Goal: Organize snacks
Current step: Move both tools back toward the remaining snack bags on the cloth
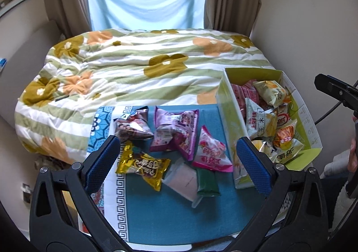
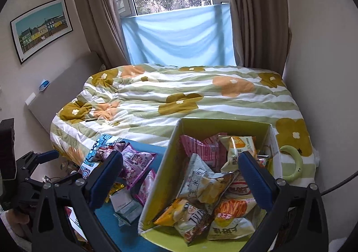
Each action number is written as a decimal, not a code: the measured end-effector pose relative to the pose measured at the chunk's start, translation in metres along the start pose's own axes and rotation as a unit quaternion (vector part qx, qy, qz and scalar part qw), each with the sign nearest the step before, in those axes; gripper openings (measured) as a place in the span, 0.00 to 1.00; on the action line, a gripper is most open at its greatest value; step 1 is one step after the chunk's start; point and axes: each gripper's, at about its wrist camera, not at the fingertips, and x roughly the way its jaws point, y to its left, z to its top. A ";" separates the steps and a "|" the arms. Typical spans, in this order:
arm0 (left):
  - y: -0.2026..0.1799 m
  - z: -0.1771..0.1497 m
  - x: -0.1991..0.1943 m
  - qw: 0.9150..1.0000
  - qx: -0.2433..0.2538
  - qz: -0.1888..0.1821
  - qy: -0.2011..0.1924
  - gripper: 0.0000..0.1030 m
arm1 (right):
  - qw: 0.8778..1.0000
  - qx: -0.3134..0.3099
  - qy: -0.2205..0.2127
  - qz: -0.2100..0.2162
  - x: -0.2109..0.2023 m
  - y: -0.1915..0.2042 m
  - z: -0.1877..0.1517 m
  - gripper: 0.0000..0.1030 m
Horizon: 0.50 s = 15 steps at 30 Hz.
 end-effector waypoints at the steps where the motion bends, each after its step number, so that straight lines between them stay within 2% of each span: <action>1: 0.012 -0.002 -0.002 1.000 0.000 -0.003 0.002 1.00 | 1.000 0.005 -0.001 -0.001 -0.001 0.010 -0.003 0.99; 7: 0.078 -0.019 -0.007 1.000 0.000 -0.018 0.014 1.00 | 0.999 0.036 0.003 -0.018 0.005 0.069 -0.020 0.99; 11: 0.112 -0.030 0.003 0.999 0.002 -0.036 0.032 1.00 | 0.997 0.054 0.015 -0.057 0.014 0.104 -0.038 0.99; 15: 0.136 -0.040 0.021 0.997 0.008 -0.056 0.053 1.00 | 0.993 0.087 0.023 -0.079 0.022 0.126 -0.060 0.99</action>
